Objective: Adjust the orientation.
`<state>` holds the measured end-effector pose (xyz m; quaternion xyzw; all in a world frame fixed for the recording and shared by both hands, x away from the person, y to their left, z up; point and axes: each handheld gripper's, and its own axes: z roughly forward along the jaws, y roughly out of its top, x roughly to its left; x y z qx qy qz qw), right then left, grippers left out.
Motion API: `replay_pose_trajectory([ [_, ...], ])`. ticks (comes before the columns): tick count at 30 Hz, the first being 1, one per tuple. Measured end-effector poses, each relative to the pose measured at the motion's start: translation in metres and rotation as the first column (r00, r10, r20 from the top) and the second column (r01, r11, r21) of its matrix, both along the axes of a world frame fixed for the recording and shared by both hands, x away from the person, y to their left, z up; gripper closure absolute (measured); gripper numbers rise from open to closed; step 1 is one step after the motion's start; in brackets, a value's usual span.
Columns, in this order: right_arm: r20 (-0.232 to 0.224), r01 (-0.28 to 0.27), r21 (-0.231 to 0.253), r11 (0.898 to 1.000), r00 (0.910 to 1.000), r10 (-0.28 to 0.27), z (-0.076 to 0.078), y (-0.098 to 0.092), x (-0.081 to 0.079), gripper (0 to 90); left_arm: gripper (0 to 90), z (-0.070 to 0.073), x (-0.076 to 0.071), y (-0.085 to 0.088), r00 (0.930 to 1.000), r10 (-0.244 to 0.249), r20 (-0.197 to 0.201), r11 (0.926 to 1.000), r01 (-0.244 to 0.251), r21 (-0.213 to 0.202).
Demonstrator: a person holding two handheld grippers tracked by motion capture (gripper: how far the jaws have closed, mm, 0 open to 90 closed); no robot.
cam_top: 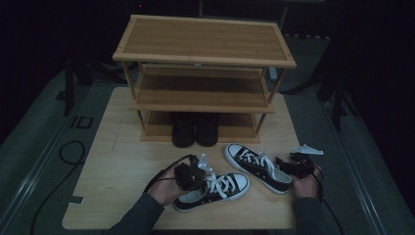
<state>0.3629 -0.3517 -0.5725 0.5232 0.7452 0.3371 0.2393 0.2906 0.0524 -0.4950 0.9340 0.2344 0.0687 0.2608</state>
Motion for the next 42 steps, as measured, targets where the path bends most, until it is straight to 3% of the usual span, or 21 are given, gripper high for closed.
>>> replay_pose_trajectory([
  [9,0.0,0.0,0.0,1.0,1.0,0.0,0.0,0.0,0.0,30.1,86.3,0.007,0.014,0.027,0.9928,0.118,0.021,0.993,-0.118,-0.01],
  [12,0.0,-0.001,0.0,1.0,1.0,0.001,0.0,0.0,0.0,30.1,86.4,0.012,0.022,0.039,0.9819,0.187,0.029,0.9821,-0.186,-0.028],
  [13,0.0,-0.001,0.0,1.0,1.0,0.001,0.0,0.0,0.0,30.1,86.4,0.012,0.022,0.039,0.9819,0.187,0.029,0.9821,-0.186,-0.028],
  [17,0.0,-0.001,0.0,1.0,1.0,0.001,0.0,0.0,0.0,30.1,86.6,0.011,0.028,0.044,0.9687,0.247,0.019,0.9672,-0.246,-0.065],
  [25,0.0,-0.001,0.0,1.0,1.0,0.001,0.0,0.0,0.0,30.1,86.2,0.003,0.028,0.048,0.9572,0.289,-0.002,0.9523,-0.288,-0.101],
  [31,0.0,0.0,0.0,1.0,1.0,0.0,0.0,0.0,0.0,30.1,82.6,-0.002,0.025,0.052,0.9663,0.257,-0.011,0.9632,-0.257,-0.078],
  [33,0.0,-0.001,0.0,1.0,1.0,0.001,0.0,0.0,0.0,30.1,81.6,-0.006,0.026,0.056,0.9664,0.256,-0.023,0.9629,-0.257,-0.082],
  [36,0.0,-0.001,0.0,1.0,1.0,0.001,0.0,0.0,0.0,30.1,71.6,-0.006,0.025,0.061,0.9681,0.249,-0.027,0.9632,-0.25,-0.098],
  [38,0.0,-0.001,0.0,1.0,1.0,0.001,0.0,0.0,0.0,30.1,65.3,-0.004,0.023,0.065,0.9697,0.243,-0.022,0.9639,-0.244,-0.106],
  [42,0.0,-0.001,0.0,1.0,1.0,0.001,0.0,0.0,0.0,30.1,62.3,0.004,0.019,0.078,0.9713,0.238,-0.002,0.9641,-0.236,-0.121],
])
